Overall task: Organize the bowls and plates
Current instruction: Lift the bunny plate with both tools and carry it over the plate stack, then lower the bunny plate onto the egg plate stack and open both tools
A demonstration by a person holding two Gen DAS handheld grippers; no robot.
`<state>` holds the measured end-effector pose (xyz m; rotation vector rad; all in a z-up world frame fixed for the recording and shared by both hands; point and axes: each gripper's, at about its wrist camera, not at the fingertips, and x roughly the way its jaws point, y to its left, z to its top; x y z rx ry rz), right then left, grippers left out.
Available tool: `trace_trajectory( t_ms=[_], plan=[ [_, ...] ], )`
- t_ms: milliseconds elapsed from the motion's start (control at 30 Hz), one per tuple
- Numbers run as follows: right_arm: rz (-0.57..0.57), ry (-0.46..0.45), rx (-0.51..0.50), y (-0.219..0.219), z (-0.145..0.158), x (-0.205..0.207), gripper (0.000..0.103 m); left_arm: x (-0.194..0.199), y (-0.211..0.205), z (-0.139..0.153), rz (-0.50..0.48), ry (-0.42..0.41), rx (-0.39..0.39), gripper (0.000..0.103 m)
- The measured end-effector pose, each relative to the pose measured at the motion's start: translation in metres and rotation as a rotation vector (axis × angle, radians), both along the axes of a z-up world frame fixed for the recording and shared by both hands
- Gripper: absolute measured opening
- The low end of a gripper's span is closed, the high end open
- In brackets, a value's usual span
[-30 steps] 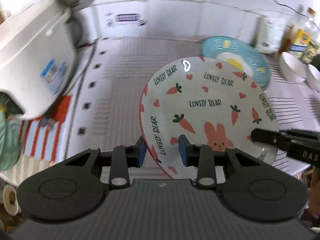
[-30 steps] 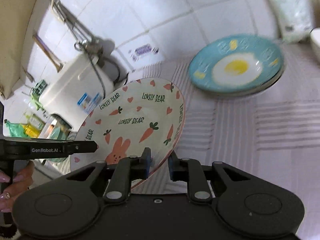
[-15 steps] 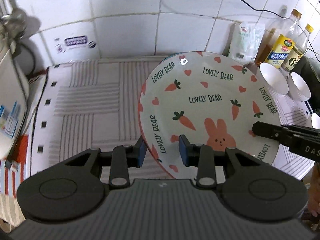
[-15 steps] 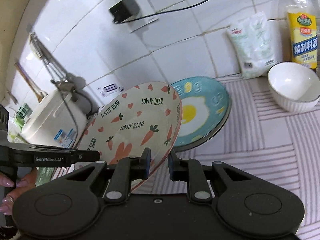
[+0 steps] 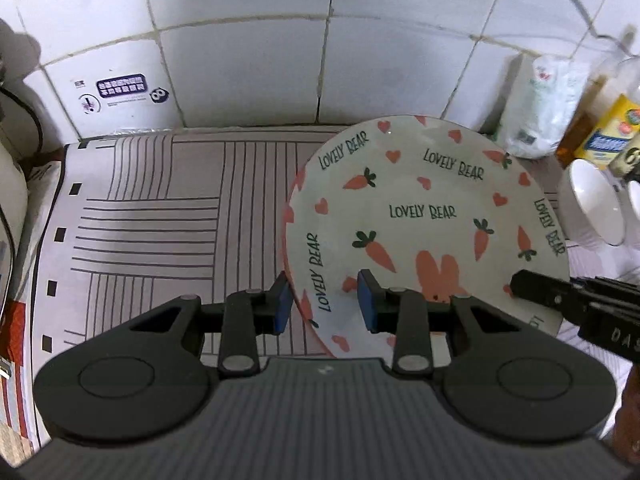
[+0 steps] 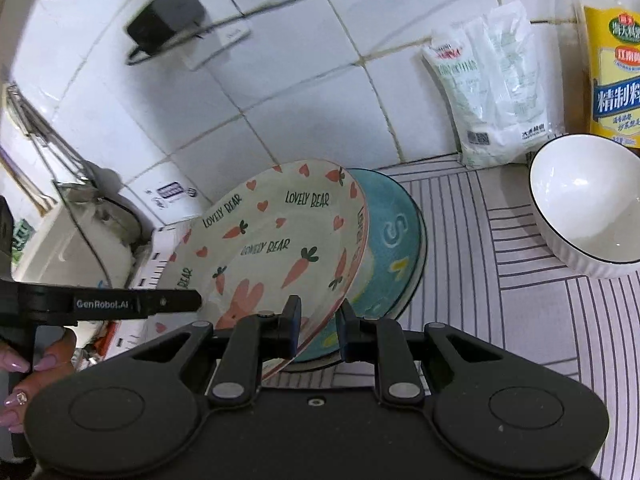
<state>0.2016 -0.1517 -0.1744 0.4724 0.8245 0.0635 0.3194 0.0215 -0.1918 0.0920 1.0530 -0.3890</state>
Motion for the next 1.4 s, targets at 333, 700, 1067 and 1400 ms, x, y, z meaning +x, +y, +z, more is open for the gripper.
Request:
trace_trajectory(
  t_ms=[333, 700, 1067, 1400],
  plan=[
    [-0.036, 0.093, -0.08, 0.004, -0.007, 0.02, 0.024, 0.022, -0.019, -0.011, -0.015, 0.082, 0.049, 0.033],
    [-0.072, 0.206, -0.226, 0.025, 0.0, 0.042, 0.03, 0.024, -0.029, -0.016, 0.024, 0.095, 0.088, 0.034],
    [-0.026, 0.204, -0.345, 0.04, 0.001, 0.041, 0.043, 0.022, -0.031, -0.013, 0.066, 0.123, 0.107, 0.032],
    [0.038, 0.108, -0.39, 0.026, -0.001, 0.02, 0.043, 0.006, -0.033, -0.004, 0.15, 0.116, 0.114, 0.024]
  ],
)
